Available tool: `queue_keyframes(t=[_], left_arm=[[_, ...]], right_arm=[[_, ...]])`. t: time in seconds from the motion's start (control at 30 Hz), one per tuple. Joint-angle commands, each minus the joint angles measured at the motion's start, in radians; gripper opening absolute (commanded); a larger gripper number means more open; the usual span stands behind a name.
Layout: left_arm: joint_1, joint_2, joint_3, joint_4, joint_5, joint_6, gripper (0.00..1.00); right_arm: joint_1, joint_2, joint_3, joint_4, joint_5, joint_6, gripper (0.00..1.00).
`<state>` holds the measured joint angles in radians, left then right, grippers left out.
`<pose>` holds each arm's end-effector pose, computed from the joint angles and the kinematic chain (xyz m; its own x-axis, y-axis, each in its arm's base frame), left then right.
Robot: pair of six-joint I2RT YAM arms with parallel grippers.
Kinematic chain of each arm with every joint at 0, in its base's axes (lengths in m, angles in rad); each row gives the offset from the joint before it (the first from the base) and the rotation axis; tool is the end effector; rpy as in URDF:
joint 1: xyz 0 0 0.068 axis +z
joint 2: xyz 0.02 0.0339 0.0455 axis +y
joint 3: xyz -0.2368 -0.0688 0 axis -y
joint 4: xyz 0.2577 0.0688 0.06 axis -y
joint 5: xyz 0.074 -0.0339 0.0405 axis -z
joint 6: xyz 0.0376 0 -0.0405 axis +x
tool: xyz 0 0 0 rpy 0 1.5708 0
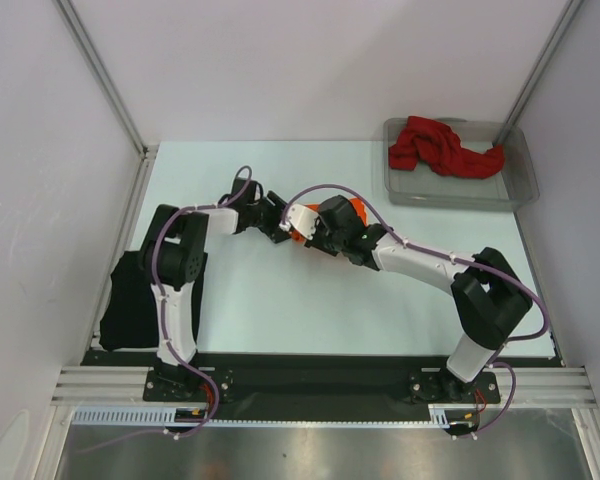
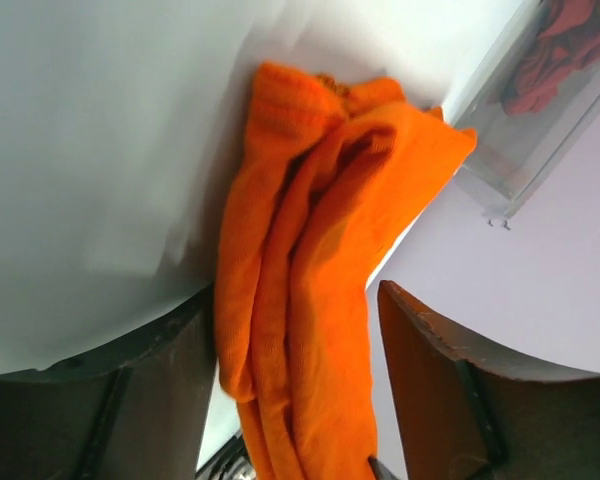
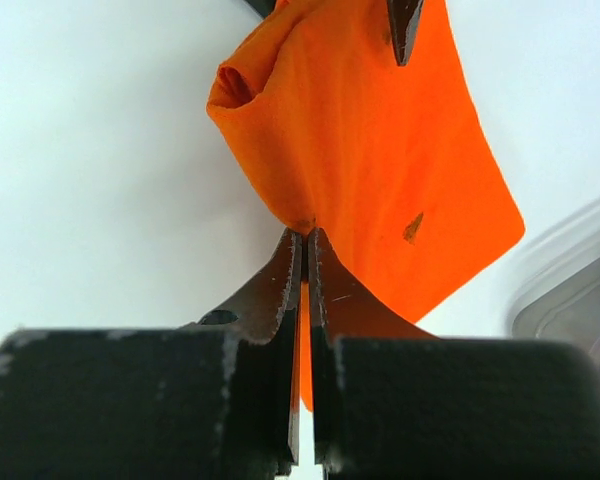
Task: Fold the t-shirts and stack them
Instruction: Neatly place the folded tshirt to the corner
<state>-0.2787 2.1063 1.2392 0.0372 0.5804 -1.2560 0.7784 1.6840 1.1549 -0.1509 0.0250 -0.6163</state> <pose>0.4024 -0.1366 0.0817 -0.7767 -0.6048 0.1758 -0.4931 0.4104 -0.7671 0.2757 0.2705 0.2003 0.0324 -0.7796 -0.6254 -0.8203 0.3368 -0.4623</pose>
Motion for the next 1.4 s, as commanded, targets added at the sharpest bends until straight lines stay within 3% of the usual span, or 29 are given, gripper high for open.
queue_keyframes(t=[0.0,0.13,0.17,0.23,0.3,0.33,0.4,0.43,0.63,0.73,1.0,1.13,1.2,1.37], left_arm=[[-0.008,0.040,0.019,0.032,-0.045,0.020,0.66],[-0.007,0.063,0.031,0.058,-0.037,0.018,0.51],[-0.007,0.070,0.039,0.066,-0.036,0.018,0.35],[-0.007,0.073,0.046,0.069,-0.033,0.026,0.14],[-0.005,0.070,0.065,0.050,-0.040,0.052,0.05],[-0.005,0.064,0.072,0.035,-0.059,0.067,0.00],[-0.005,0.034,0.089,-0.022,-0.086,0.125,0.00],[-0.005,0.021,0.088,-0.064,-0.117,0.147,0.00],[0.006,-0.123,-0.040,-0.088,-0.189,0.207,0.00],[0.012,-0.204,-0.046,-0.190,-0.250,0.274,0.00],[0.025,-0.479,-0.012,-0.486,-0.618,0.385,0.00],[0.029,-0.488,0.173,-0.756,-0.770,0.371,0.00],[0.041,-0.508,0.195,-0.834,-0.813,0.337,0.00],[0.087,-0.557,0.204,-0.884,-0.856,0.297,0.00]], right_arm=[[-0.002,-0.053,-0.006,0.037,-0.014,0.018,0.00],[-0.004,-0.064,-0.011,0.036,-0.040,0.021,0.00],[-0.002,-0.066,-0.012,0.037,-0.042,0.023,0.00],[-0.004,-0.070,-0.017,0.040,-0.036,0.029,0.00],[-0.004,-0.076,-0.026,0.043,-0.025,0.055,0.02],[-0.002,-0.081,-0.029,0.050,-0.025,0.069,0.12],[-0.001,-0.096,-0.032,0.041,0.016,0.117,0.23],[0.002,-0.105,-0.037,0.024,0.023,0.130,0.34],[0.021,-0.265,-0.138,-0.033,0.119,0.256,0.58],[0.016,-0.371,-0.188,-0.082,0.131,0.334,0.60],[0.035,-0.656,-0.339,-0.174,0.136,0.460,0.62],[0.044,-0.687,-0.333,-0.248,0.135,0.500,0.61],[0.058,-0.687,-0.322,-0.278,0.145,0.523,0.60],[0.084,-0.714,-0.319,-0.282,0.130,0.573,0.60]])
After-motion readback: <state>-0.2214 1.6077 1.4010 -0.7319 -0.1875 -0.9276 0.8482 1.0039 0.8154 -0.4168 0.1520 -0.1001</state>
